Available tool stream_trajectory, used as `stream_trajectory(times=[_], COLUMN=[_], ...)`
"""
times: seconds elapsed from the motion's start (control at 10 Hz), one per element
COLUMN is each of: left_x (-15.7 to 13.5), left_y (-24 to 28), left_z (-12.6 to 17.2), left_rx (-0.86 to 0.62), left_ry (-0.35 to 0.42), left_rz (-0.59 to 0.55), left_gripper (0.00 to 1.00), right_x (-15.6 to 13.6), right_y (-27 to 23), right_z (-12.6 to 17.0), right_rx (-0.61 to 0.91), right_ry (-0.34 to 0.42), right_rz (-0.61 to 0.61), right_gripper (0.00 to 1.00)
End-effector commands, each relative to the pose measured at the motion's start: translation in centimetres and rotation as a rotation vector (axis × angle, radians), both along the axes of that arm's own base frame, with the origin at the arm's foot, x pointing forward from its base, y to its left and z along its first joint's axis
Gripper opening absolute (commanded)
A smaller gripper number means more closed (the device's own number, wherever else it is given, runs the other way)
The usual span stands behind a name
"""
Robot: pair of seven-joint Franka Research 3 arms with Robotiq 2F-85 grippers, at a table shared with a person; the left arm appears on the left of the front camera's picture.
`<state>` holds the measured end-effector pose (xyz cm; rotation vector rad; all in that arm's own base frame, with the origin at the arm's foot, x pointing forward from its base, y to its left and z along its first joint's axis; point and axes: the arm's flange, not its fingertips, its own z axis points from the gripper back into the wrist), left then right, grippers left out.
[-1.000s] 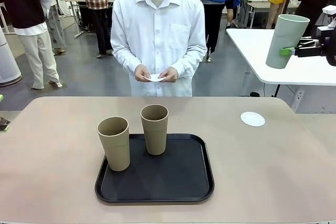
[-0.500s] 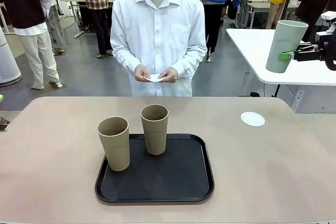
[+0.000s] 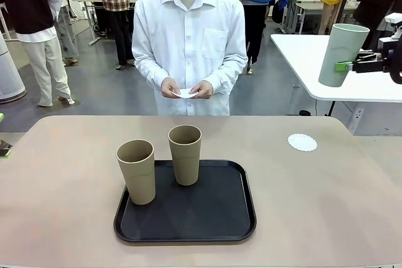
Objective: Place coasters on the table and set cups on them.
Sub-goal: Pick up one Reusable plastic cup and place it on a coaster set by the human.
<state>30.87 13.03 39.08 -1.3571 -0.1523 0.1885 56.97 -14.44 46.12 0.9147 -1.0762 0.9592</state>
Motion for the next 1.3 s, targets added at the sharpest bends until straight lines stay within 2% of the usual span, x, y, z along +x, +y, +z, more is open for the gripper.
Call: stream_trajectory(times=[0.0,0.1,0.2,0.5,0.7,0.9,1.2], left_x=[0.0,0.0,0.0,0.0,0.0,0.0,0.0], left_y=[0.0,0.0,0.0,0.0,0.0,0.0,0.0], left_z=[0.1,0.1,0.1,0.1,0.1,0.1,0.1], left_rx=[-0.013,-0.013,-0.013,-0.013,-0.013,-0.013,-0.013], left_ry=[-0.012,-0.012,-0.012,-0.012,-0.012,-0.012,-0.012], left_rz=[0.003,0.003,0.003,0.003,0.003,0.003,0.003], left_gripper=[1.0,1.0,1.0,1.0,1.0,1.0,1.0], right_x=[0.0,0.2,0.8,2.1,2.7,3.8,4.3], right_y=[0.0,0.2,0.5,1.2,1.2,1.8,2.4], right_z=[0.0,-0.8,-2.3,-7.0,-9.8,-12.0,-14.4], right_rx=[0.0,-0.013,-0.033,-0.069,-0.092,-0.088,-0.1], right_ry=[0.0,-0.066,-0.141,-0.146,-0.128,-0.046,-0.007], right_rz=[0.0,0.123,0.173,0.186,0.159,0.156,0.169], right_gripper=[0.84,0.84,0.84,0.84,0.84,0.84,0.84])
